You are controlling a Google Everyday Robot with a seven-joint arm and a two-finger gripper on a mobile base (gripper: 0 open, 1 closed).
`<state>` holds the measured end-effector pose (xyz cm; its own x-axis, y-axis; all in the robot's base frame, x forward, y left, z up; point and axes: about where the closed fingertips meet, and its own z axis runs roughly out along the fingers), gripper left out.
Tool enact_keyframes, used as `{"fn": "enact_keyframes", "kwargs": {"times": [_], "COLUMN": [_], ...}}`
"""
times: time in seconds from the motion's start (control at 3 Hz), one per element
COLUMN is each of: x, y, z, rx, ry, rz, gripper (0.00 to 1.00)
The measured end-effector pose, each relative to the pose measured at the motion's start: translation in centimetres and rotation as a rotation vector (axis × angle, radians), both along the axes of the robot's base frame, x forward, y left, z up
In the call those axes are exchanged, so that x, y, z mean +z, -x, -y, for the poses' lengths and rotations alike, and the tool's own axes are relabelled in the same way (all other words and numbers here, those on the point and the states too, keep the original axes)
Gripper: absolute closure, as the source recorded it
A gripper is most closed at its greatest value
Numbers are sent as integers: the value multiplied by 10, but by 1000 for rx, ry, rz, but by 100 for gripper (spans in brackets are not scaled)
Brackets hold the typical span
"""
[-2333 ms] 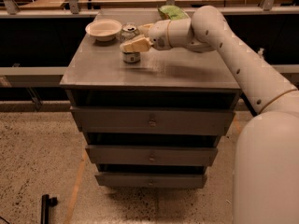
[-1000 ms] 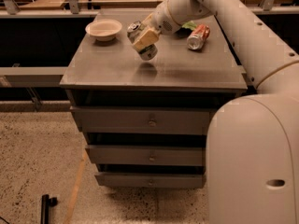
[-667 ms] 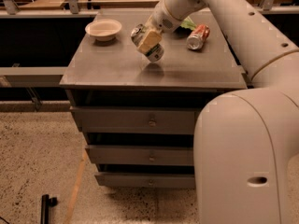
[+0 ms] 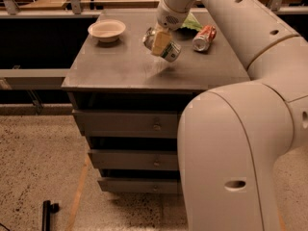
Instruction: Knock 7up can over
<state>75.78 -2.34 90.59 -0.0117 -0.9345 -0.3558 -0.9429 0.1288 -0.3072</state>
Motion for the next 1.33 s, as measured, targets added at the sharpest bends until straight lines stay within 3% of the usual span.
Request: {"fn": "enact_keyframes", "kwargs": {"times": [0.33,0.67,1.33], "x": [-12,-34,-50], "y": [1,1,-1], "z": [5,1,-5], "rx": [-3,10,19], "ry": [58,86,76], "rz": [-42,-96,-132], "gripper": [84,61,15]}}
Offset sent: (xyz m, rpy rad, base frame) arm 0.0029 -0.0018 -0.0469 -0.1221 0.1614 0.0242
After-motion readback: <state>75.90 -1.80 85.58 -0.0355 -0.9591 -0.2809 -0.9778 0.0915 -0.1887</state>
